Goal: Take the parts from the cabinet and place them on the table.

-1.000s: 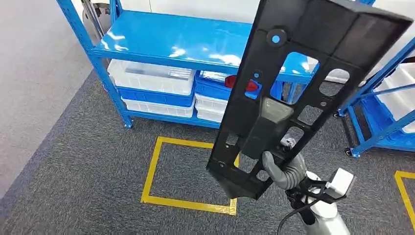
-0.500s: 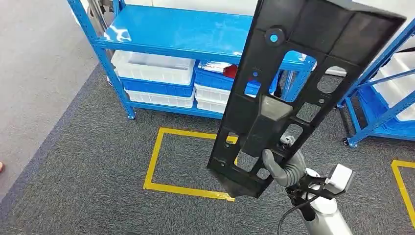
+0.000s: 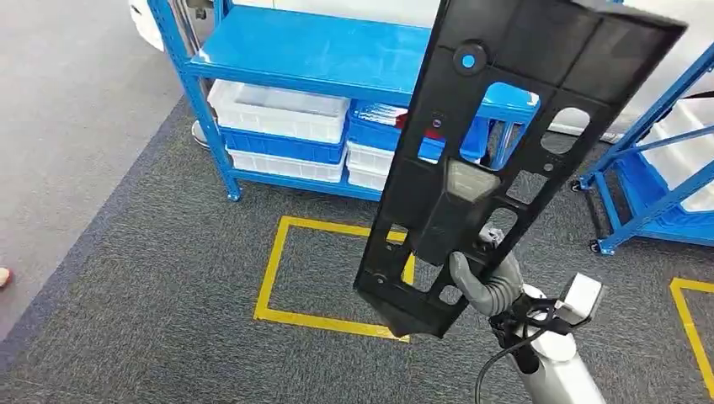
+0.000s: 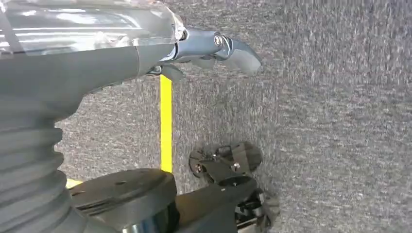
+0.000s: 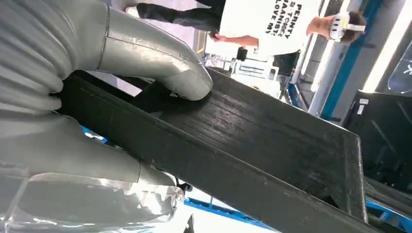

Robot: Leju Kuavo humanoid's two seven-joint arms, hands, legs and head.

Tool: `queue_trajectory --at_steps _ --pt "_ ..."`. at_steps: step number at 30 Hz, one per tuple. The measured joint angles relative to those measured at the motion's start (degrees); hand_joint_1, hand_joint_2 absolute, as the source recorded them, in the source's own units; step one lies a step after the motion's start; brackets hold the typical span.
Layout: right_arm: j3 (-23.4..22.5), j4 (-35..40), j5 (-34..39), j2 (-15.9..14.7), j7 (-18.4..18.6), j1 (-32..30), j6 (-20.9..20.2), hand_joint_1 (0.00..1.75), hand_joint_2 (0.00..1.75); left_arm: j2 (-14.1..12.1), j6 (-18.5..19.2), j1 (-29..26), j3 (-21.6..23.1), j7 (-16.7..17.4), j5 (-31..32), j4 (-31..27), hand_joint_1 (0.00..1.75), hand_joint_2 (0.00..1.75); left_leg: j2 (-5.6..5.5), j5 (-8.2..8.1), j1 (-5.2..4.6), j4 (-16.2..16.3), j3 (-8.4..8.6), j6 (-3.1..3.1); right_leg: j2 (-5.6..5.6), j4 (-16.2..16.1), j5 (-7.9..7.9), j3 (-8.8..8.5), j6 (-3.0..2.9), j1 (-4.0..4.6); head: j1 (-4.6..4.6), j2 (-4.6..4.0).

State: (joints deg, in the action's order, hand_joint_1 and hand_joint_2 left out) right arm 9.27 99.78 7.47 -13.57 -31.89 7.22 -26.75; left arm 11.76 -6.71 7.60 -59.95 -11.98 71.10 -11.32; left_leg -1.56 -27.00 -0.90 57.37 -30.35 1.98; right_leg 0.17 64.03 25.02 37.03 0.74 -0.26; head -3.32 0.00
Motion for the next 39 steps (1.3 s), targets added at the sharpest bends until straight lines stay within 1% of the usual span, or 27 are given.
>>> queue_trajectory --at_steps 1,2,4,6,7,9,11,12,13,15,16,17,18,21,22,23,24,26,27,29,31,32,33,36,37,38,39 --pt "0.00 0.00 0.00 0.00 0.02 0.37 -0.02 1.75 1.75 0.11 0.00 -0.02 0.02 0.00 0.00 0.00 0.00 1.75 -0.27 -0.01 0.38 -0.06 -0.06 0.02 2.43 -4.98 -0.90 -2.25 -1.50 0.43 0.00 0.00" --pt "0.02 -0.11 0.02 0.07 0.07 0.44 -0.04 1.75 1.75 0.35 0.00 0.27 0.02 -0.02 0.00 0.09 0.00 1.75 -0.51 0.10 0.18 0.04 -0.60 -0.15 3.39 -5.42 -0.58 -2.77 -2.00 0.02 -0.11 0.00" --pt "-0.04 -0.26 0.15 0.28 0.20 0.76 -0.04 1.75 1.75 0.28 -0.11 0.44 0.02 -0.02 -0.02 0.09 0.00 1.75 -1.28 0.39 1.01 0.05 -0.96 -0.71 2.81 -6.09 -0.86 -2.71 -1.88 0.81 -0.04 0.00" --pt "0.02 -0.39 0.24 0.37 0.35 1.10 -0.07 1.75 1.75 0.35 -0.04 0.37 0.02 -0.07 0.02 0.09 0.00 1.75 -2.26 0.62 0.49 -0.46 -0.85 -1.33 1.50 -8.26 -0.97 -3.73 -1.84 0.33 -0.02 0.00" --pt "0.07 -0.42 0.26 0.42 0.46 1.19 -0.11 1.75 1.75 0.31 -0.09 0.22 0.02 -0.09 0.02 0.09 0.00 1.75 -0.81 -0.31 0.46 0.53 -1.32 -1.53 0.47 -9.33 -1.45 -4.55 -1.15 0.01 -0.02 0.00" --pt "0.07 -0.46 0.35 0.42 0.48 1.32 -0.11 1.75 1.75 0.31 -0.13 0.37 0.02 -0.13 0.02 0.09 0.00 1.75 0.49 -4.10 0.80 7.09 -4.41 -2.25 -0.59 -9.65 -1.51 -4.80 -1.36 -0.16 -0.02 0.00" --pt "0.09 -0.89 0.37 0.39 0.66 1.35 -0.13 1.75 1.75 0.17 -0.13 0.33 0.02 -0.07 0.09 0.09 0.00 1.75 0.77 -7.51 1.36 16.30 -9.19 -3.00 -1.90 -9.35 -1.31 -4.70 -1.28 -0.18 -0.04 0.00" --pt "0.09 -1.11 0.37 0.39 0.68 1.39 -0.18 1.75 1.75 0.11 -0.13 0.22 0.02 0.00 0.09 0.09 0.00 1.75 0.90 -7.29 1.60 17.94 -10.17 -3.30 -2.41 -9.14 -1.21 -4.62 -1.18 -0.27 -0.04 0.00" --pt "0.11 -1.35 0.37 0.39 0.68 1.46 -0.29 1.75 1.75 0.04 -0.13 0.11 0.02 0.00 0.09 0.09 0.00 1.75 1.15 -5.60 1.78 16.46 -9.61 -3.65 -2.92 -8.84 -1.03 -4.56 -0.94 -0.43 -0.04 0.00" --pt "0.13 -1.62 0.37 0.39 0.70 1.64 -0.33 1.75 1.75 -0.04 -0.13 0.10 0.02 0.00 0.09 0.09 0.00 1.75 2.08 -0.41 2.17 7.21 -5.09 -4.13 -3.88 -7.92 -0.45 -4.48 -0.36 -0.82 -0.04 0.00" --pt "0.13 -1.73 0.37 0.39 0.70 1.76 -0.35 1.75 1.75 -0.07 -0.13 0.18 0.02 -0.04 0.09 0.09 0.00 1.75 3.66 1.53 2.27 2.26 -2.51 -4.28 -4.31 -7.25 -0.08 -4.40 0.01 -0.95 -0.04 0.00" --pt "0.13 -1.79 0.39 0.39 0.70 1.87 -0.37 1.75 1.75 -0.02 -0.11 0.34 0.02 -0.09 0.09 0.09 0.00 1.75 4.85 0.39 1.62 1.18 -2.20 -3.72 -4.47 -6.71 0.25 -4.16 0.52 -0.50 -0.04 0.00" --pt "0.15 -1.90 0.37 0.39 0.70 1.99 -0.35 1.75 1.75 -0.04 -0.07 0.35 0.02 -0.17 0.09 0.09 0.00 1.75 3.79 0.91 1.85 1.08 -2.30 -2.60 -4.74 -6.34 0.34 -3.95 0.76 -0.41 -0.02 0.00" --pt "0.37 -2.12 0.37 0.61 0.55 2.03 -0.37 1.75 1.75 -0.13 -0.09 0.27 0.02 -0.20 0.11 0.09 0.00 1.75 2.41 1.43 1.52 1.14 -2.97 -1.26 -5.88 -6.55 -0.13 -4.01 1.65 -0.65 -0.04 0.00" --pt "0.42 -2.25 0.37 0.61 0.50 2.08 -0.28 1.75 1.75 -0.15 -0.09 0.26 0.02 -0.20 0.13 0.09 0.00 1.75 2.05 1.77 1.85 0.88 -2.93 -0.78 -5.14 -6.22 0.48 -3.76 1.99 -0.91 -0.04 0.00" --pt "0.44 -2.34 0.37 0.70 0.50 2.13 -0.24 1.75 1.75 -0.15 -0.09 0.29 0.02 -0.18 0.20 0.09 0.00 1.75 1.61 2.02 1.83 0.84 -3.13 -0.46 -2.72 -4.13 2.59 -3.07 2.14 -1.08 -0.02 0.00" --pt "0.44 -2.40 0.37 0.72 0.41 2.12 -0.20 1.75 1.75 -0.15 -0.09 0.39 0.02 -0.17 0.24 0.09 0.00 1.75 1.20 2.21 1.83 0.85 -3.40 -0.20 -1.43 -0.02 5.32 -1.40 2.22 -1.08 -0.04 0.00" --pt "0.48 -2.67 0.35 0.74 0.28 2.00 -0.11 1.75 1.75 -0.13 -0.07 0.41 0.04 -0.20 0.28 0.09 0.00 1.75 0.14 2.51 1.55 0.90 -3.82 -0.02 -0.67 9.27 9.46 2.54 2.26 -1.00 -0.04 0.00" --pt "0.50 -2.86 0.33 0.74 0.24 1.91 -0.09 1.75 1.75 -0.15 -0.07 0.35 0.04 -0.17 0.28 0.09 0.00 1.75 -0.44 2.65 1.42 0.93 -4.00 0.03 -0.66 11.83 9.97 3.61 2.13 -1.00 -0.04 0.00" --pt "0.59 -3.21 0.15 0.74 0.00 1.74 -0.07 1.75 1.75 -0.15 -0.07 0.28 0.04 -0.20 0.26 0.09 0.00 1.75 -1.98 2.93 1.14 0.99 -4.18 -0.04 -0.51 8.62 7.12 1.79 1.52 -0.95 -0.04 0.00" --pt "0.61 -3.26 0.04 0.74 -0.24 1.76 -0.09 1.75 1.75 -0.13 -0.07 0.37 0.04 -0.37 0.26 0.09 0.00 1.75 -3.37 3.13 0.92 0.99 -4.13 -0.21 0.98 -1.39 2.29 -3.40 0.48 -0.63 -0.02 0.00" --pt "0.61 -3.28 -0.09 0.77 -0.39 1.84 -0.11 1.75 1.75 0.09 -0.07 0.33 0.04 -0.44 0.24 0.09 0.00 1.75 -3.87 3.37 1.28 0.92 -4.45 -0.44 4.90 -5.46 2.49 -5.44 -0.40 -0.82 -0.04 0.00" --pt "0.61 -3.28 -0.20 1.09 -0.44 1.64 -0.13 1.75 1.75 0.06 -0.11 0.54 0.04 -0.50 0.17 0.09 0.00 1.75 -4.58 3.62 1.19 1.16 -4.88 -0.85 5.29 -6.23 1.84 -5.17 -0.29 -0.57 -0.04 0.00" --pt "0.74 -3.30 -0.26 1.11 -0.74 1.77 -0.29 1.75 1.75 0.07 -0.09 0.33 0.04 -0.59 0.02 0.11 0.00 1.75 -6.52 4.45 1.88 0.33 -5.46 -2.31 3.41 -6.56 1.68 -5.20 -0.54 -0.13 -0.02 0.00" --pt "0.81 -3.28 -0.26 1.11 -0.87 1.78 -0.31 1.75 1.75 0.06 -0.13 0.29 0.04 -0.59 -0.02 0.09 0.00 1.75 -6.15 4.34 1.52 0.59 -5.59 -2.43 2.28 -7.93 0.98 -5.62 -0.56 -1.15 -0.04 0.00" --pt "0.85 -3.30 -0.26 1.11 -0.87 1.84 -0.33 1.75 1.75 0.07 -0.15 0.23 0.04 -0.61 -0.04 0.09 0.00 1.75 -2.77 3.38 1.01 1.52 -6.03 -2.58 1.60 -8.39 0.75 -5.93 -0.69 -0.84 -0.02 0.00" --pt "0.87 -3.30 -0.24 1.11 -0.94 1.79 -0.44 1.75 1.75 0.07 -0.15 0.38 0.04 -0.61 -0.09 0.09 0.00 1.75 -0.25 0.71 1.21 5.12 -7.70 -2.77 0.59 -8.44 0.63 -5.90 -0.98 -0.71 -0.04 0.00"
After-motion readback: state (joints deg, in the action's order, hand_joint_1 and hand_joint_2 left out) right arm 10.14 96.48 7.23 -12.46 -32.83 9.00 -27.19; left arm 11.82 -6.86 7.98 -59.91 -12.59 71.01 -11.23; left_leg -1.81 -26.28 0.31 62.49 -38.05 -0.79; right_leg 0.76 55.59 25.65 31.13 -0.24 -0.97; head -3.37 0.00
